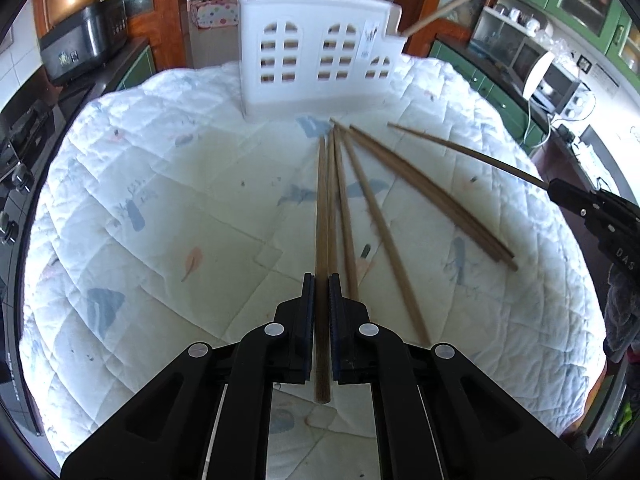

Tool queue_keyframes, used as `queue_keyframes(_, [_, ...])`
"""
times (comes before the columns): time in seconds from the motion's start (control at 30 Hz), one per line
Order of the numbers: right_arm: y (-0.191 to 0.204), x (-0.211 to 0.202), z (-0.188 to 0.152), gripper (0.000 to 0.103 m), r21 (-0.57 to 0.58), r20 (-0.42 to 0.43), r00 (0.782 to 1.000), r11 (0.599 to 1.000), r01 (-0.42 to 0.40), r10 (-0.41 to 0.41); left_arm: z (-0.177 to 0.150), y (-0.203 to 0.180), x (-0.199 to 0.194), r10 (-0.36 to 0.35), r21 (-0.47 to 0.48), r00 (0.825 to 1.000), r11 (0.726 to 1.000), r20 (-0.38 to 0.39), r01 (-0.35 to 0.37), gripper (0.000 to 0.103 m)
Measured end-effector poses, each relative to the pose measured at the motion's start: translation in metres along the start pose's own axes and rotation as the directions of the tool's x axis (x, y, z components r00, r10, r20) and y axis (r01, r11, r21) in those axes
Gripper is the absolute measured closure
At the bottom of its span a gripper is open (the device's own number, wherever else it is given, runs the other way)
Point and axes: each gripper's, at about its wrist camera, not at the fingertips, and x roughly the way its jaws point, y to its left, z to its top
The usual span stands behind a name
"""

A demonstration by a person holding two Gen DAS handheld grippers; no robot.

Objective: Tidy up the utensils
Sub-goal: 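Lift both held chopsticks and carry them over the white holder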

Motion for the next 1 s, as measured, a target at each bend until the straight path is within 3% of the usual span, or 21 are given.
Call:
queue_keyframes(0.3, [0.005,-0.033,0.048,0.096,0.01,0.098,0.994,0.999,-0.038,0.037,0.019,0.001,-0.036,-0.04,-0.02,0.994,0.999,0.104,0.042,0.098])
queue_keyframes(0.63, [-0.001,-0.069,0.119,0.096,0.001,0.165,0.982,0.996,-0.088,0.087,0.063,-0.006,-0.08,-0.068,0.012,0.974,0.998,0.214,0.067,0.098])
queue_keyframes(0.9, [-0.012,-0.085,0.173,0.096,-0.047,0.162,0.985,0.997,-0.057,0.064,0.104,-0.004,-0.118,-0.093,0.035,0.948,0.996,0.305,0.086,0.098])
queue_keyframes(1.0, [-0.017,-0.074,0.195,0.096,-0.048,0.103,0.993,0.998,-0.045,0.05,0.128,-0.008,-0.136,-0.081,0.053,0.93,0.996,0.359,0.066,0.098])
